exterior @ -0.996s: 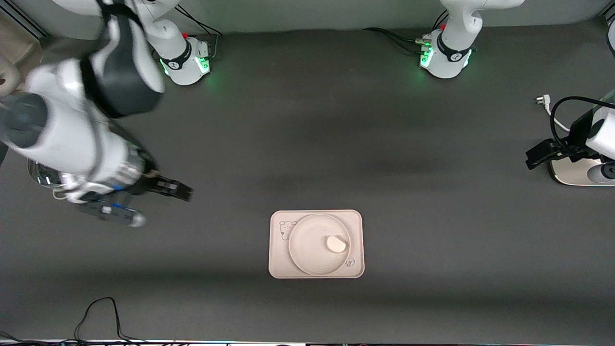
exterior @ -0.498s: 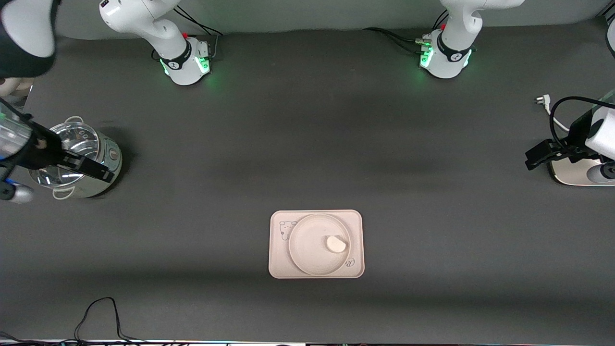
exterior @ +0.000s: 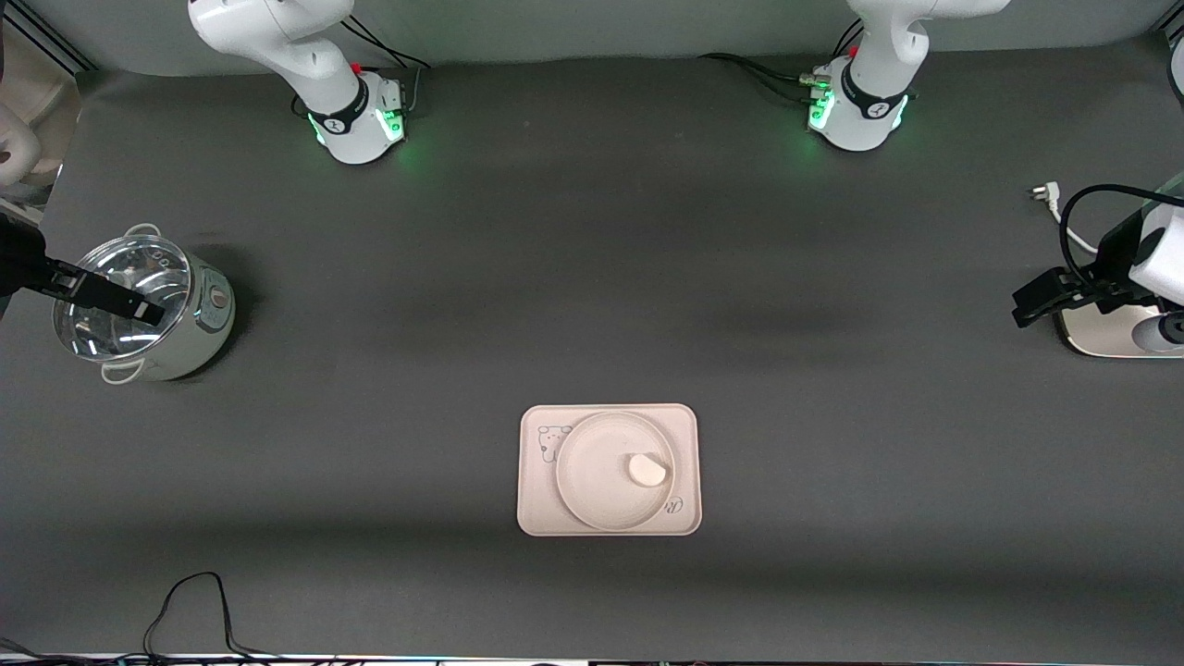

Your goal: Place bun in plate and plate on tray

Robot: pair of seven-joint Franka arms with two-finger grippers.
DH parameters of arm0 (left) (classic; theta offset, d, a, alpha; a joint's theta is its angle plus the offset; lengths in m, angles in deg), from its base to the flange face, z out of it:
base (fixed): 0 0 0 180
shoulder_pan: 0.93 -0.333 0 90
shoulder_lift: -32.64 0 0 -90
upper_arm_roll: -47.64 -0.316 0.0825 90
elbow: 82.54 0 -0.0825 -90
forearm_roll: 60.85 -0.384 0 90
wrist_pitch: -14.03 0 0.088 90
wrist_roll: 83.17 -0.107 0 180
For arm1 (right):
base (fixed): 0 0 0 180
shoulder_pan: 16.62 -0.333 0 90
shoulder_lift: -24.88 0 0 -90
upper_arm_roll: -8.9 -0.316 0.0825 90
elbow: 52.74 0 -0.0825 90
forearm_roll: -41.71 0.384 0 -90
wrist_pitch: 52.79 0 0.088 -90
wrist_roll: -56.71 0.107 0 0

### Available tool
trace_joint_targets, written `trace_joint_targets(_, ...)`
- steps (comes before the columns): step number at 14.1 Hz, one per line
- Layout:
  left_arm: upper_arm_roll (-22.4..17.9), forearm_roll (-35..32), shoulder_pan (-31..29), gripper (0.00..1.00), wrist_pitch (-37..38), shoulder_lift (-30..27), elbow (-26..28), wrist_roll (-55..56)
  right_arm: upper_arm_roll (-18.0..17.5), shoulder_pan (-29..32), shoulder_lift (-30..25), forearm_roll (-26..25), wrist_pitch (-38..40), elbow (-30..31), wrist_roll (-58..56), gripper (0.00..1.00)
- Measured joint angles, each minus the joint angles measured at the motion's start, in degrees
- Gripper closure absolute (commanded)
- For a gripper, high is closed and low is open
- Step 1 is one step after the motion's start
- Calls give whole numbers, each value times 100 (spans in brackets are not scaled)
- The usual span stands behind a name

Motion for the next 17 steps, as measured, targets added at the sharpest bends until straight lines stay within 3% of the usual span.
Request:
trace_joint_targets(2, 0, 19, 0, 0, 0, 0, -2, 0, -629, 442, -62, -84, -86, 125, 1, 0)
trace_joint_targets(5, -1, 82, 0, 0, 0, 0, -4, 0, -903, 513, -395, -258, -746, 781, 1, 0)
trace_joint_targets(9, 5, 93, 0, 0, -2, -1, -13, 0, -1171, 517, -877, -724, -919, 1524, 1, 0)
trace_joint_targets(17, 14, 91, 6, 0, -2, 0, -13, -17, -1207, 520, -922, -809, -898, 1683, 1, 0)
